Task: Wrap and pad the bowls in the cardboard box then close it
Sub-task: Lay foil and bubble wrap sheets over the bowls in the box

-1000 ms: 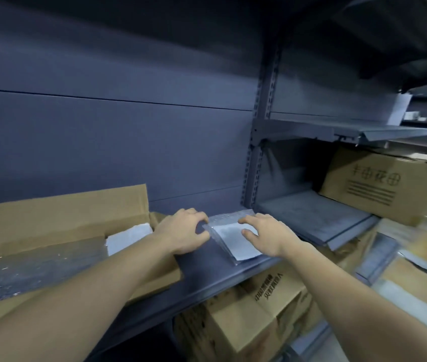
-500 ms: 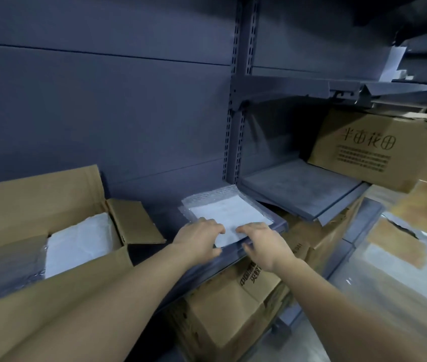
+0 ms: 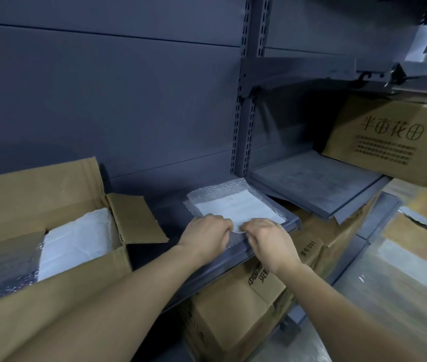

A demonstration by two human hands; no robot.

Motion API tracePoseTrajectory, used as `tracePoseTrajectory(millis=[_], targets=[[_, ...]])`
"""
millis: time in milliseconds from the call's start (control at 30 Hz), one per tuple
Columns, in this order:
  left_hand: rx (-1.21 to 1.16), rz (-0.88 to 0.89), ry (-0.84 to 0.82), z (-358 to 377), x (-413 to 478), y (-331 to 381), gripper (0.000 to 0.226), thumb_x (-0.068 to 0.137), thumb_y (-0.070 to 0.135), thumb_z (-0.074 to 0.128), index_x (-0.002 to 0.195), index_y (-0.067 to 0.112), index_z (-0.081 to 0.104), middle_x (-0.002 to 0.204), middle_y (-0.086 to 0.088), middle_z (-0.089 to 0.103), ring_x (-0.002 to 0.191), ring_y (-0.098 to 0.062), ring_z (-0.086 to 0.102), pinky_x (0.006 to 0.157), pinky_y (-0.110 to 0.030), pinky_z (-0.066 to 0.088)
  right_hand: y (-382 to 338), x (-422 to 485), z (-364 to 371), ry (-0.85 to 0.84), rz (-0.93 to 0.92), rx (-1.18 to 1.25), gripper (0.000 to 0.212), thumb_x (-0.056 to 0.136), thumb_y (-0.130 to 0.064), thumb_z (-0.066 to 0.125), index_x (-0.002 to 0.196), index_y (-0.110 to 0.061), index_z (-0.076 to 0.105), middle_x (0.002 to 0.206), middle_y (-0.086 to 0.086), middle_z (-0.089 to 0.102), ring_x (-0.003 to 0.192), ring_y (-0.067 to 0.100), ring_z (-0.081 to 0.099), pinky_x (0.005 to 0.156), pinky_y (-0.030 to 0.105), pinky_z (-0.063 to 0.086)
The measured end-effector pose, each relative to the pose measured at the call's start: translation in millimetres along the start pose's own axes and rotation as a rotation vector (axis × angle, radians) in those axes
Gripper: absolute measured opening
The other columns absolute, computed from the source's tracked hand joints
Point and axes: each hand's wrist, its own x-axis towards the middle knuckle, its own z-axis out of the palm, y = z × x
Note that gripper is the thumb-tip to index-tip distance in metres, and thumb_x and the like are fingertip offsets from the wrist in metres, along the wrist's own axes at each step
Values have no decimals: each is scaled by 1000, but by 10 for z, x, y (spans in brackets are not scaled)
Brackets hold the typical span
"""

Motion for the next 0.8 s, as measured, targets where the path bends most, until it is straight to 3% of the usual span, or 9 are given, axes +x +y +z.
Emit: tracePoseTrajectory(millis=[100, 200, 300, 367, 467, 533, 633, 733, 800], targets=[[-73, -15, 65, -74, -25, 26, 43, 95, 21, 50, 138, 24, 44, 129, 0, 58, 120, -22, 50, 96, -39, 44, -40, -1, -129, 87, 24, 7, 28, 90, -11, 57, 114, -17, 71, 111, 1, 72, 108, 23, 64, 95, 34, 47], [-231, -76, 140, -198, -39, 9, 48, 93, 25, 57, 139, 27, 42, 135, 5, 54, 124, -16, 49, 100, -38, 44, -107, 17, -364, 207, 34, 45, 24, 90, -11, 59, 111, -15, 70, 103, 1, 73, 101, 24, 64, 84, 34, 49], [-378, -87, 205, -339, -60, -9, 34, 92, 25, 61, 125, 26, 54, 124, 10, 61, 116, -12, 55, 94, -35, 47, -207, 61, -624, 316, 6, 44, 19, 91, -12, 59, 107, -16, 69, 92, -1, 70, 90, 24, 62, 76, 32, 45], [-451, -99, 267, -466, -100, -18, 10, 92, 25, 61, 101, 30, 59, 97, 15, 63, 95, -13, 59, 81, -33, 48, -298, 100, -804, 373, -17, 36, 18, 93, -14, 57, 106, -17, 68, 90, -3, 69, 89, 21, 60, 79, 30, 41], [-563, -138, 368, -673, -211, -15, 24, 92, 21, 59, 73, 32, 51, 68, 14, 56, 69, -8, 52, 61, -21, 38, -477, 117, -1050, 444, -58, 41, 18, 93, -16, 56, 106, -18, 67, 91, -5, 68, 89, 18, 59, 81, 26, 37], [-662, -158, 423, -812, -305, -17, 22, 91, 18, 61, 73, 29, 55, 71, 15, 61, 72, -1, 56, 64, -13, 38, -588, 94, -1184, 463, -65, 66, 21, 91, -15, 58, 110, -19, 65, 93, -6, 68, 90, 17, 58, 80, 26, 38], [-834, -179, 489, -1042, -446, -58, 7, 88, 20, 64, 81, 20, 63, 82, 10, 70, 84, -8, 66, 79, -25, 48, -692, 63, -1355, 510, -47, 106, 36, 88, -16, 62, 123, -19, 60, 109, -4, 66, 103, 17, 57, 90, 30, 43], [-932, -192, 579, -1295, -619, -127, 9, 90, 16, 65, 81, 16, 62, 77, 9, 66, 68, -8, 56, 71, -27, 44, -781, 31, -1464, 532, 23, 182, 54, 89, -20, 61, 141, -19, 46, 137, -4, 53, 127, 13, 44, 105, 30, 38], [-975, -221, 616, -1442, -763, -183, 12, 91, 17, 65, 81, 20, 60, 81, 11, 66, 71, -4, 55, 69, -22, 43, -898, -28, -1476, 488, 87, 323, 61, 92, -22, 58, 148, -24, 35, 149, -6, 40, 135, 10, 36, 106, 25, 34]])
